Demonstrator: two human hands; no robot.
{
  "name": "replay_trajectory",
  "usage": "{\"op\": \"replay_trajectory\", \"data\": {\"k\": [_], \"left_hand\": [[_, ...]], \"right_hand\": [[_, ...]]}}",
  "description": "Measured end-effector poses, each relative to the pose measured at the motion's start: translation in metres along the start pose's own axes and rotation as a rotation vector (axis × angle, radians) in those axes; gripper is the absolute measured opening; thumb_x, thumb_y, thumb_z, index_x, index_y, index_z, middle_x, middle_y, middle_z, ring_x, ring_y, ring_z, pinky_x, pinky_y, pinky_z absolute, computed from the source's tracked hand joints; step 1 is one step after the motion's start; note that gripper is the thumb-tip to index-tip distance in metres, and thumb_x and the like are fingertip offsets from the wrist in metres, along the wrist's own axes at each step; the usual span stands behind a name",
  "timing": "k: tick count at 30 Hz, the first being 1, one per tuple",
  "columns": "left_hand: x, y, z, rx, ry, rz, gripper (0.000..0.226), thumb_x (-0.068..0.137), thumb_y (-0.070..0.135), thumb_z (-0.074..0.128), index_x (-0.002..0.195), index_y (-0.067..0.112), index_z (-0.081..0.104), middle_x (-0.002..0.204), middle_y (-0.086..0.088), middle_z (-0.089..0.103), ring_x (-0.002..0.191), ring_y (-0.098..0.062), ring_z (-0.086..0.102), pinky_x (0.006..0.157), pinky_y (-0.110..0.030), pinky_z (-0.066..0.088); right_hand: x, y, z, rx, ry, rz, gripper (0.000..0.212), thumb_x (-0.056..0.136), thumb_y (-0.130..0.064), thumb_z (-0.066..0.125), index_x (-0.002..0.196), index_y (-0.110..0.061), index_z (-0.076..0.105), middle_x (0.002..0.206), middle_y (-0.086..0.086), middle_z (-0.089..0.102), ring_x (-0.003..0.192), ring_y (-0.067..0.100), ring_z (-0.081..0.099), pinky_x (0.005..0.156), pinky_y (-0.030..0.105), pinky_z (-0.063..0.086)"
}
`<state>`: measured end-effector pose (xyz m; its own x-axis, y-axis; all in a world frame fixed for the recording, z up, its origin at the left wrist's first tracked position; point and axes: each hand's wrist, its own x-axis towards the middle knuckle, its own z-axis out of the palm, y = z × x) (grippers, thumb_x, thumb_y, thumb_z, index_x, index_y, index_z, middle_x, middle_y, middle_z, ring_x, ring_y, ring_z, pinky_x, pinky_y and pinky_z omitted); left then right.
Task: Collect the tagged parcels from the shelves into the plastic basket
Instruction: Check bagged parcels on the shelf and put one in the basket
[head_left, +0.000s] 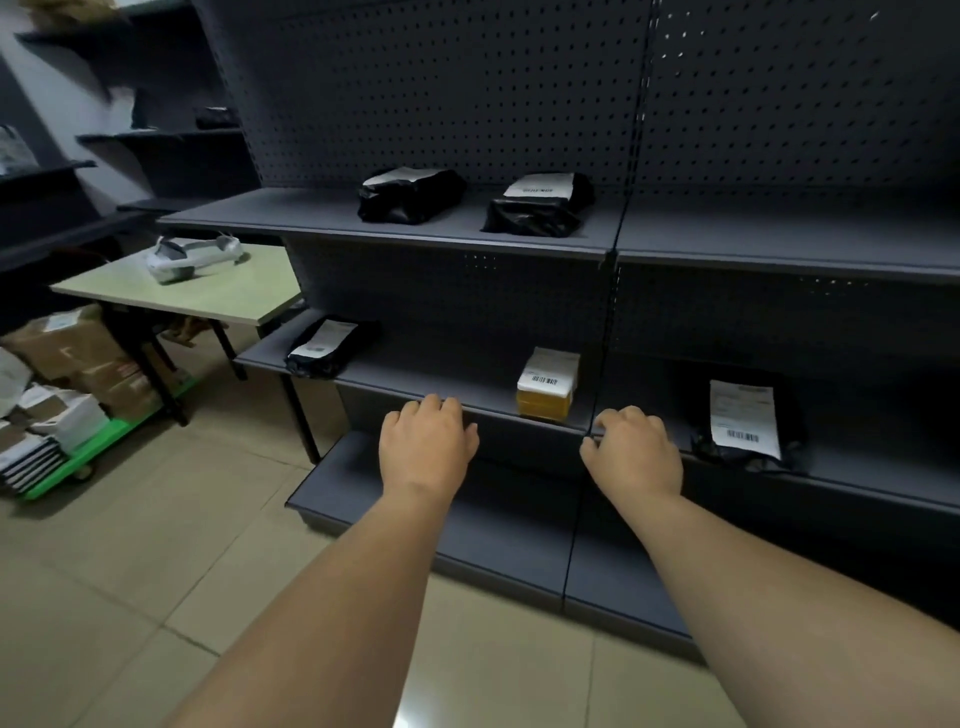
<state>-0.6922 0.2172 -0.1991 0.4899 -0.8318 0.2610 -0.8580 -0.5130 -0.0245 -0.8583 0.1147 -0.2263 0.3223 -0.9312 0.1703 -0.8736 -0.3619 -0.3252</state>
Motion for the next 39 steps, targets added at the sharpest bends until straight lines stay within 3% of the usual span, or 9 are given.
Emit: {"op": "replay_trajectory", "data": {"k": [13,22,25,31,33,36,39], "left_hand": [[0.088,-0.04,0.06,-0.044,-0.06,0.066,0.035,0.097,0.043,0.039,0.113,0.018,0.057,0.112,-0.001,0.061,0.108,-0.02,0.055,0.091,-0.034,0.041],[0.193,-0.022,0.098,-0.148,-0.081,0.112,0.035,0.096,0.044,0.042,0.11,0.018,0.061,0.105,-0.001,0.062,0.099,-0.02,0.058,0.083,-0.032,0.042],[0.22,-0.005,0.113,-0.252,-0.167,0.072,0.037,0.096,0.043,0.042,0.114,0.016,0.06,0.106,-0.003,0.061,0.098,-0.022,0.059,0.083,-0.033,0.044],[0.259,0.027,0.152,-0.606,-0.507,-0.102,0.042,0.097,0.042,0.042,0.124,0.013,0.057,0.111,-0.01,0.065,0.102,-0.026,0.06,0.076,-0.032,0.047],[0.267,0.034,0.161,-0.691,-0.576,-0.14,0.042,0.099,0.039,0.041,0.12,0.008,0.06,0.108,-0.012,0.065,0.098,-0.026,0.06,0.074,-0.031,0.044],[0.276,0.043,0.173,-0.801,-0.647,-0.233,0.041,0.1,0.037,0.04,0.108,0.004,0.062,0.096,-0.012,0.059,0.086,-0.023,0.051,0.075,-0.03,0.041],[0.284,0.052,0.187,-0.92,-0.705,-0.343,0.038,0.099,0.038,0.043,0.111,0.007,0.061,0.089,-0.006,0.053,0.085,-0.021,0.047,0.078,-0.031,0.04]], "right_hand": [[0.067,-0.039,0.067,0.012,0.0,0.101,0.031,0.092,-0.032,0.051,0.117,-0.018,0.061,0.114,0.003,0.055,0.108,0.022,0.049,0.082,0.034,0.049],[0.158,-0.041,0.093,0.027,-0.033,0.232,0.036,0.093,-0.034,0.05,0.126,-0.02,0.056,0.121,0.004,0.054,0.111,0.024,0.047,0.082,0.035,0.046],[0.181,-0.031,0.098,0.061,-0.048,0.313,0.037,0.093,-0.035,0.051,0.127,-0.02,0.055,0.123,0.005,0.053,0.112,0.024,0.047,0.082,0.035,0.046],[0.217,-0.012,0.121,0.303,-0.094,0.515,0.042,0.092,-0.035,0.053,0.13,-0.018,0.053,0.127,0.008,0.053,0.113,0.027,0.052,0.085,0.036,0.051],[0.225,-0.008,0.128,0.411,-0.119,0.567,0.045,0.092,-0.032,0.053,0.134,-0.015,0.051,0.13,0.009,0.055,0.114,0.026,0.055,0.08,0.029,0.048],[0.237,-0.004,0.14,0.518,-0.179,0.635,0.045,0.094,-0.027,0.051,0.135,-0.009,0.05,0.132,0.011,0.056,0.117,0.027,0.054,0.083,0.027,0.043],[0.246,0.001,0.153,0.682,-0.198,0.73,0.026,0.094,-0.024,0.05,0.104,-0.005,0.063,0.104,0.013,0.063,0.089,0.024,0.058,0.071,0.027,0.043]]}}
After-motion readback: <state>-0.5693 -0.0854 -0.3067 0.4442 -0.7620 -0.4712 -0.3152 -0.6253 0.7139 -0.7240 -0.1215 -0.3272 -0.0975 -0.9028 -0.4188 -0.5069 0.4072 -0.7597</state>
